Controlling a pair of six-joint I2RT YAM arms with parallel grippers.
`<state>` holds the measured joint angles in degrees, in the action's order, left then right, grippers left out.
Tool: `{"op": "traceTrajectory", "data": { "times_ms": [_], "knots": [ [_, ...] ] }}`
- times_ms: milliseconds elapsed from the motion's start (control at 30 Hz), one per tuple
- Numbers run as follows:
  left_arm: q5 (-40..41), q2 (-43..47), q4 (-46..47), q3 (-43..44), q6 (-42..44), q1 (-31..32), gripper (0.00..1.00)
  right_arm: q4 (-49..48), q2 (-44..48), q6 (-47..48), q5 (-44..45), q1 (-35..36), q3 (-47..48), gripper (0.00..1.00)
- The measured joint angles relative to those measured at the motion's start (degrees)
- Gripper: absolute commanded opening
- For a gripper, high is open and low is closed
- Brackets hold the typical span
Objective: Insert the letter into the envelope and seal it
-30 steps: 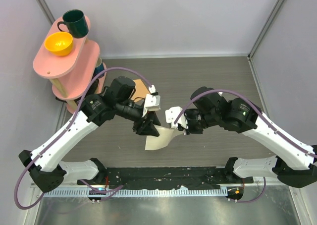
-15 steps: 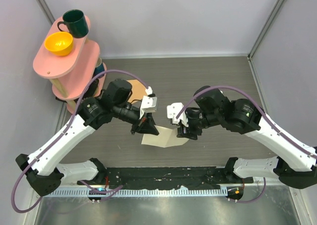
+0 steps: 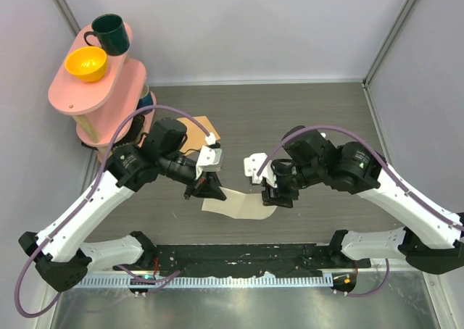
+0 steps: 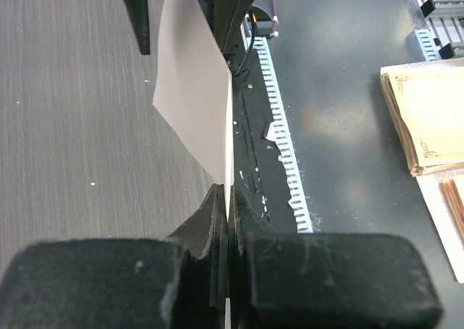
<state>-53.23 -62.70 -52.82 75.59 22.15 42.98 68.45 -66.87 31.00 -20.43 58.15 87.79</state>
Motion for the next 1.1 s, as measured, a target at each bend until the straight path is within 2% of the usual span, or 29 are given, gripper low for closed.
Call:
{"op": "traceTrajectory", "data": {
  "times_ms": [133, 233, 267, 333, 367, 400, 433, 467, 500, 533, 567, 800, 933, 1000, 1100],
  "knots": [
    [-0.9, -1.9, -2.5, 0.9, 1.6, 0.0, 0.0, -1.2, 1.0, -0.1, -0.7, 0.0, 0.0, 0.51],
    [-1.2, -3.2, -3.2, 1.4, 2.1, 0.0, 0.0, -1.6, 1.3, 0.6, -2.1, 0.0, 0.0, 0.3],
    [-1.2, -3.3, -3.4, 1.4, 2.2, 0.0, 0.0, -1.5, 1.2, 0.8, -2.5, 0.0, 0.0, 0.17],
    [-1.2, -3.2, -3.7, 1.5, 2.3, 0.0, 0.0, -1.1, 0.6, 1.7, -3.1, 0.0, 0.0, 0.06],
    [-1.2, -3.1, -3.8, 1.5, 2.2, -0.1, 0.07, -0.9, 0.2, 1.9, -3.4, 0.0, 0.0, 0.01],
    [-1.2, -3.0, -3.8, 1.5, 2.1, -0.3, 0.17, -0.9, -0.1, 1.9, -3.6, 0.0, 0.0, 0.01],
    [-1.0, -2.9, -3.9, 1.5, 1.5, -0.4, 0.45, -1.0, -0.4, 1.7, -3.8, 0.0, 0.0, 0.01],
    [-0.9, -2.8, -3.7, 1.5, 0.5, -0.8, 0.6, -1.2, -0.5, 1.4, -3.9, 0.0, 0.0, 0.01],
    [-0.8, -2.6, -3.2, 1.5, -0.5, -1.6, 0.71, -1.5, -0.6, 1.0, -3.9, 0.0, 0.0, 0.01],
    [-1.0, -2.4, -2.7, 1.4, -2.5, -2.9, 0.9, -2.1, -0.5, 0.2, -3.9, 0.0, 0.0, 0.01],
    [-1.6, -2.1, -1.5, 1.2, -4.8, -5.1, 0.98, -2.9, -0.5, -0.5, -3.9, 0.0, 0.0, 0.01],
    [-4.8, 3.4, 14.1, -5.1, -25.4, -28.1, 1.0, -9.3, 0.9, -8.8, -3.9, -2.6, -2.2, 0.01],
    [-6.5, 8.9, 25.5, -7.9, -37.4, -41.9, 1.0, -13.2, 1.0, -16.6, -5.3, -9.5, -3.0, 0.01],
    [-7.3, 11.6, 28.3, -8.5, -40.0, -46.2, 1.0, -14.7, 0.8, -20.4, -7.6, -14.1, -3.5, 0.01],
    [-10.4, 16.3, 30.8, -10.2, -41.2, -47.2, 1.0, -16.5, 0.3, -24.2, -10.0, -18.0, -4.4, 0.01]
  ]
}}
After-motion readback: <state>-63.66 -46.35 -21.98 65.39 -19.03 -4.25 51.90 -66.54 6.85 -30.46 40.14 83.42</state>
